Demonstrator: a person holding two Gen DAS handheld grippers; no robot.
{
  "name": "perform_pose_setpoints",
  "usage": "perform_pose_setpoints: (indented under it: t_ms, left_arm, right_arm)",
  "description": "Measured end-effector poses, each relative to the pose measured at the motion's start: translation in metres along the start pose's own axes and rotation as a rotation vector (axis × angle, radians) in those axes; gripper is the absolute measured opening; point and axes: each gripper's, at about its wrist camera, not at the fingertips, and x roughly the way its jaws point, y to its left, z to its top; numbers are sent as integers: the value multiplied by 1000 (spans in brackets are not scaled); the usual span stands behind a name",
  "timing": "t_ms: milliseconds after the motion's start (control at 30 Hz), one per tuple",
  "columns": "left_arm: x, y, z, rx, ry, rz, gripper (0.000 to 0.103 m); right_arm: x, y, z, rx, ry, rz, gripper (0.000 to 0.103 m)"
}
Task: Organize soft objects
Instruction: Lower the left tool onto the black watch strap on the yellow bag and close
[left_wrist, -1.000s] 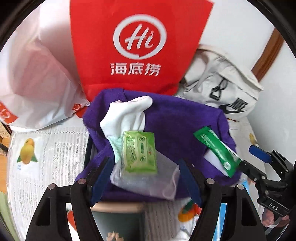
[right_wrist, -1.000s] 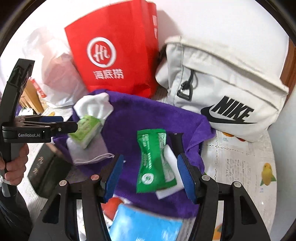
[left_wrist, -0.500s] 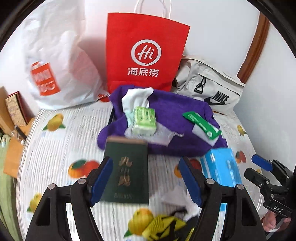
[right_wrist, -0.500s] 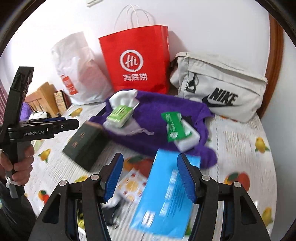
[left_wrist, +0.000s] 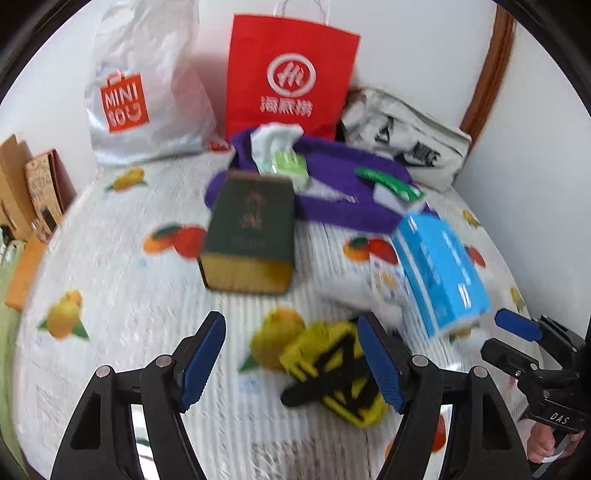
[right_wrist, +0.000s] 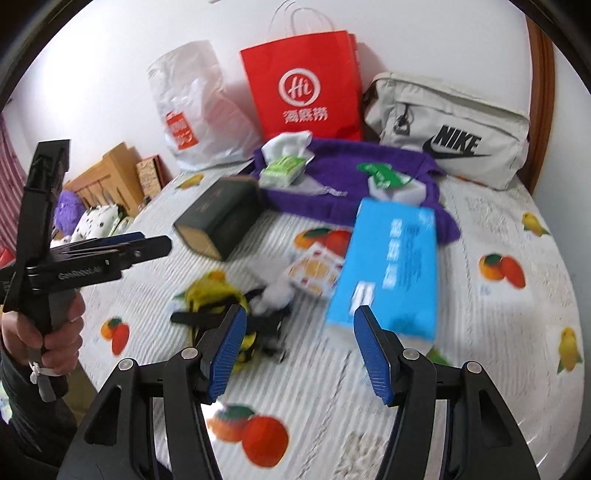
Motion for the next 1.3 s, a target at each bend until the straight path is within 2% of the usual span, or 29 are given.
perform_pose_setpoints:
  t_ms: [100, 300, 367, 433, 600, 733, 800, 833, 867, 1033, 1100, 1167, 1233, 1300]
  left_arm:
    - [8, -8, -16, 34, 32, -24, 72]
    - [27, -32, -33, 170, 64, -53, 72]
    - [37, -34, -35, 202, 78, -47, 64]
    - [48, -35, -36, 225, 104, -54, 62]
    - [56, -42, -35, 294, 103, -79, 60]
    - [59, -45, -34, 328, 109, -66, 39]
    - [57, -40, -32, 304, 106, -74, 24]
    - [56, -36, -31, 284, 111, -83, 13]
    - [55, -33, -30, 266, 120, -98, 9]
    - [47, -28, -35, 275, 117, -137, 10]
    - [45, -29, -38, 289, 122, -157, 23]
    - [43, -29, -39, 301, 114, -148, 56]
    - [40, -29, -41, 318, 84, -124, 68]
    - [45, -30, -40, 330, 96, -125, 68]
  right_arm:
    - [1, 5, -15, -10, 18, -4, 60]
    - [7, 0, -36, 24, 46, -5, 60]
    - [8, -5, -40, 40, 47, -7, 60]
    - [9, -9, -43, 49, 52, -20, 60]
    - [17, -17, -46, 66, 66, -36, 60]
    - [23, -18, -45, 68, 73, -37, 60]
    - [25, -17, -45, 65, 75, -35, 60]
    - [26, -17, -44, 64, 77, -34, 60]
    - [26, -16, -44, 64, 78, -34, 60]
    - [27, -11, -43, 45, 76, -28, 60]
    - [28, -11, -43, 45, 78, -27, 60]
    - [29, -12, -43, 50, 83, -26, 60]
    - [30, -12, -44, 51, 83, -27, 60]
    - [31, -13, -44, 53, 86, -27, 60]
